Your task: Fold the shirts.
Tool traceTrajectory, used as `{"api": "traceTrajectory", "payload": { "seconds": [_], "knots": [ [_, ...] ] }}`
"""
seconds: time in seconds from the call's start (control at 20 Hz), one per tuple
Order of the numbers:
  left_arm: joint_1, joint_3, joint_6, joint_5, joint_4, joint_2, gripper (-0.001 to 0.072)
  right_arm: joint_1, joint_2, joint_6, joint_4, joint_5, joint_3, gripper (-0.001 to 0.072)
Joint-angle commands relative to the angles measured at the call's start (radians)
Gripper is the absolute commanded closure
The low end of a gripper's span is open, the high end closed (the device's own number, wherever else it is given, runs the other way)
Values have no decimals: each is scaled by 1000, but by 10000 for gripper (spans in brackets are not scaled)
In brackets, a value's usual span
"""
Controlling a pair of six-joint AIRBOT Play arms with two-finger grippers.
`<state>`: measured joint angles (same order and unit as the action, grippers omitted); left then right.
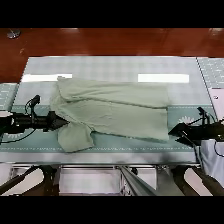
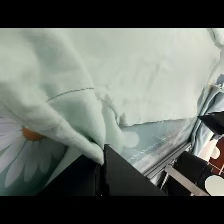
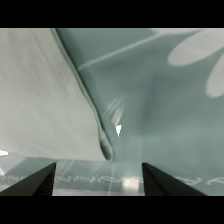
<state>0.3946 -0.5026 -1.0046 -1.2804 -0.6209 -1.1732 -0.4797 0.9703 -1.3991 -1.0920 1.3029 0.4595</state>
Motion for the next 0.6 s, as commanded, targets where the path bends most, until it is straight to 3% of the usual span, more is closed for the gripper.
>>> {"api": "traceTrajectory", "payload": {
  "seconds": [0.0,0.25,0.35,0.4,0.45,0.55],
  "knots": [
    [-2,-7,6,-10,5,1,685,92,63,-10,12,-13,-12,92],
    [-4,-7,6,9,5,1,685,147,179,13,170,-151,8,96],
    [-12,-7,6,13,5,1,685,147,234,47,251,-169,22,145],
    [-23,-7,6,16,5,1,685,147,254,78,293,-174,28,303],
    [-35,-7,5,22,6,1,685,147,269,145,340,-170,39,685],
    [-37,-26,7,22,18,1,685,147,273,204,380,-133,95,694]
  ]
}}
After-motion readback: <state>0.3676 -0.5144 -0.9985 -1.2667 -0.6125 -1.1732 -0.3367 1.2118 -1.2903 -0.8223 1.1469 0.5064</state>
